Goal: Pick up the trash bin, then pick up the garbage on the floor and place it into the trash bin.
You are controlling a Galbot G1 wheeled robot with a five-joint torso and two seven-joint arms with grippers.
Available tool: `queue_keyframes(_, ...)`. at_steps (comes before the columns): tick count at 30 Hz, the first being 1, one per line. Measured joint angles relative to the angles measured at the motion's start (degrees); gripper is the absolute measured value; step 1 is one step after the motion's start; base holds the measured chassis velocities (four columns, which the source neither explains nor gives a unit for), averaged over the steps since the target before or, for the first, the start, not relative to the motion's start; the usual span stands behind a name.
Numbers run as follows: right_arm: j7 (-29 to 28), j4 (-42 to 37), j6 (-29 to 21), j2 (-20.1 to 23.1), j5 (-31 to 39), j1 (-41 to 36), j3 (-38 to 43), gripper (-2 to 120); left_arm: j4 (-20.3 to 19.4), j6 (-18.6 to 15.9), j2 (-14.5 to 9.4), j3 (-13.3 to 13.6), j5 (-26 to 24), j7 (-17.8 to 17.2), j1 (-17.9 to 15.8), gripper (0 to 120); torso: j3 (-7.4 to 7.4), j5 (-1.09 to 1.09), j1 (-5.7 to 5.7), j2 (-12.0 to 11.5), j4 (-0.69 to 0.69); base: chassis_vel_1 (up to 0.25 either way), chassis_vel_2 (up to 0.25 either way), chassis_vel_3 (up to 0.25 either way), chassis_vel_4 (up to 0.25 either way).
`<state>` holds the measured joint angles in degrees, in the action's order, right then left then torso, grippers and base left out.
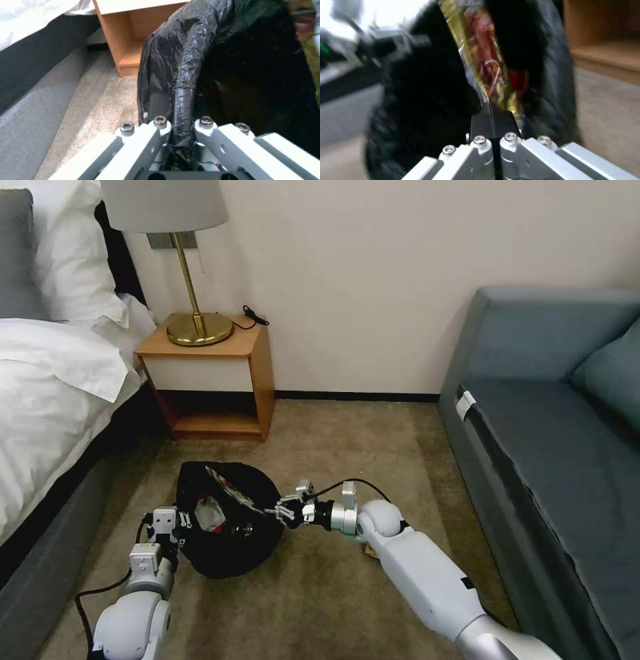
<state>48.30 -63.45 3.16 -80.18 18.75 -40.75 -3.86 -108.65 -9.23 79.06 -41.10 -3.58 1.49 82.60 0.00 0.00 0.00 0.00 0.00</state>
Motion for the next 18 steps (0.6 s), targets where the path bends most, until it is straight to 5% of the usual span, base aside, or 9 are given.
queue_keyframes(18,-2.50,-9.37,2.19,2.88,-5.74,-4.89,1.57,61,1.85,0.55,-0.22,0.46,-0.50,-0.11,-0.57,1,0.00,0.00,0.00,0.00,0.00,0.000,0.000,0.000,0.000)
